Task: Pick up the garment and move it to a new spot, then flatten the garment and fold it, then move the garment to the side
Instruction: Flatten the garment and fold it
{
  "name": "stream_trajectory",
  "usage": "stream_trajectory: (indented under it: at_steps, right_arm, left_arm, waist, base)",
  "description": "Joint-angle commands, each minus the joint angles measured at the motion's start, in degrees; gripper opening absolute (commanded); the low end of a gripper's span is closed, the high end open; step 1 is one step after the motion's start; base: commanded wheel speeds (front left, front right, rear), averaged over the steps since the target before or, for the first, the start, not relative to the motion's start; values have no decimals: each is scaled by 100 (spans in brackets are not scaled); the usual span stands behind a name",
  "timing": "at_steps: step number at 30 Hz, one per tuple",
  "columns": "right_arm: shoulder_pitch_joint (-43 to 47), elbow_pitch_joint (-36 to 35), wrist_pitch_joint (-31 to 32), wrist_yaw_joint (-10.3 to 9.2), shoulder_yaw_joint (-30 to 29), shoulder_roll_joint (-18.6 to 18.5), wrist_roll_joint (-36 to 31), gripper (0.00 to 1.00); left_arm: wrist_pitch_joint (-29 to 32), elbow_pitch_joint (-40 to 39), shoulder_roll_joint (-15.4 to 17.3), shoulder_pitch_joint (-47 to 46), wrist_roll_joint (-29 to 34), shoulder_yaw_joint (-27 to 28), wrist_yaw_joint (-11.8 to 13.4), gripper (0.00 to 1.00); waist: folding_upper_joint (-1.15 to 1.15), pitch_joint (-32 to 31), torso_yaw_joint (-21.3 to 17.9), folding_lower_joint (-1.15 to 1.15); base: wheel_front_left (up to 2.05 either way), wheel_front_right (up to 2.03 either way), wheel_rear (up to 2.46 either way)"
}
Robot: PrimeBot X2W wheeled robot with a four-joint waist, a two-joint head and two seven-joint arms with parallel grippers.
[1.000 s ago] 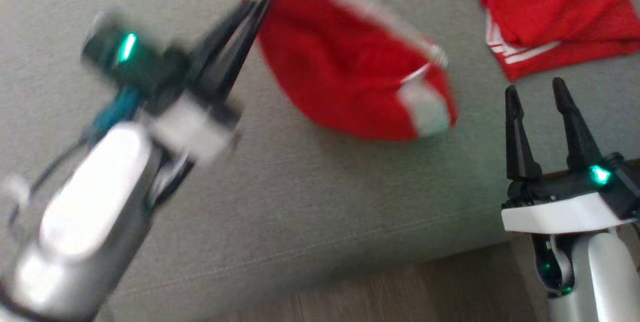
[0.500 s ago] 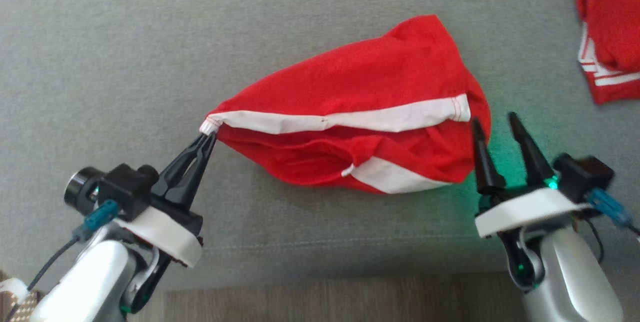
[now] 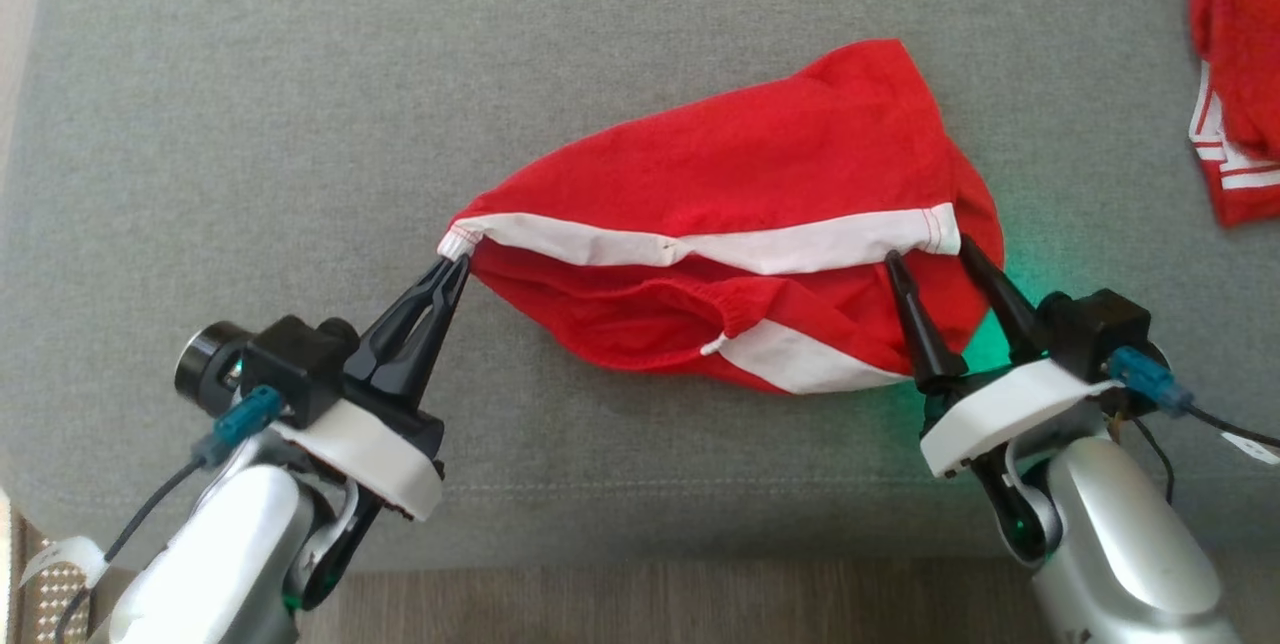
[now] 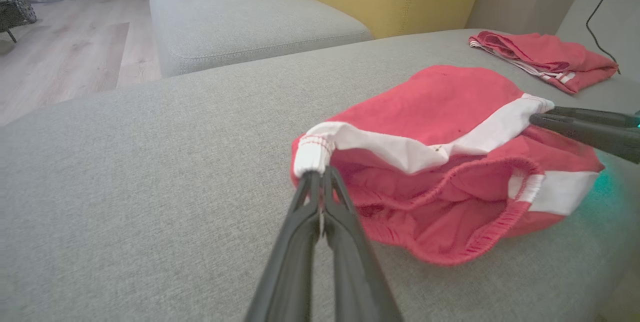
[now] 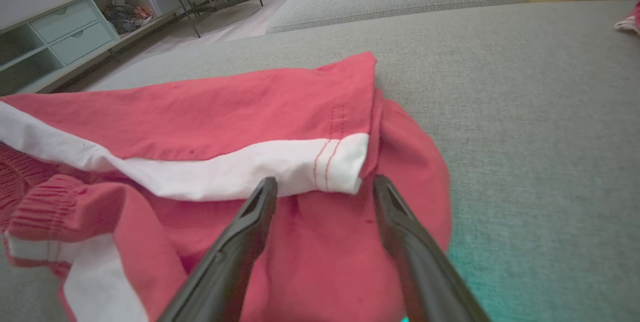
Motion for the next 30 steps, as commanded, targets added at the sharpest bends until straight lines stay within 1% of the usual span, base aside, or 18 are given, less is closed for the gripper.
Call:
stream_trajectory:
  at_steps: [1, 3, 5, 6, 10, 16, 19, 22, 24, 27, 30]
  right_arm:
    - [-124, -191, -37, -2, 168, -20, -48, 75]
    - [-114, -222, -37, -2, 238, -59, -94, 49]
    - [-101, -273, -37, -2, 277, -101, -138, 6]
    - [-92, -318, -37, -2, 274, -116, -156, 0]
    - [-26, -492, -37, -2, 220, -172, -212, 0]
    - [-71, -883, -37, -2, -82, -239, -17, 0]
    - [-317, -1157, -37, -2, -396, -314, 182, 0]
    - [-863, -1335, -34, -2, -652, -444, 344, 0]
    - [-1386, -1390, 47, -2, -729, -582, 365, 0]
    - [-2313, -1335, 251, -2, -788, -688, 485, 0]
    - [-3372, -1002, 330, -2, -865, -744, 558, 0]
  left_arm:
    - [-70, -126, 121, -206, 52, 267, -33, 0]
    - [-70, -114, 102, -191, 81, 302, -55, 0]
    - [-71, -99, 81, -170, 107, 338, -76, 0]
    - [-71, -92, 74, -156, 122, 357, -84, 0]
    - [-71, -70, 74, -111, 185, 428, -117, 0]
    - [-71, -281, 173, -274, 342, 599, -204, 0]
    - [-68, -473, 352, -604, 456, 644, -293, 0]
    - [72, -643, 586, -1260, 610, 629, -378, 0]
    - [183, -724, 666, -1855, 684, 575, -426, 0]
    - [272, -639, 743, -2864, 852, 398, -468, 0]
    - [173, -338, 702, -3951, 1090, 226, -482, 0]
  waist:
    - [0, -19, -2, 0]
    - [0, -38, -6, 0]
    - [0, -71, -16, 0]
    - [0, -92, -25, 0]
    - [0, -192, -68, 0]
    - [0, -261, -142, 0]
    - [0, -275, -211, 0]
    - [0, -206, -303, 0]
    - [0, -110, -357, 0]
    - [0, 93, -455, 0]
    - [0, 393, -556, 0]
  base:
    - [0, 0, 0]
    - [0, 0, 0]
    - [0, 0, 0]
    - [0, 0, 0]
    - [0, 0, 0]
    - [0, 0, 0]
    - [0, 0, 0]
    - [0, 0, 0]
    - [0, 0, 0]
    - [0, 0, 0]
    - [0, 0, 0]
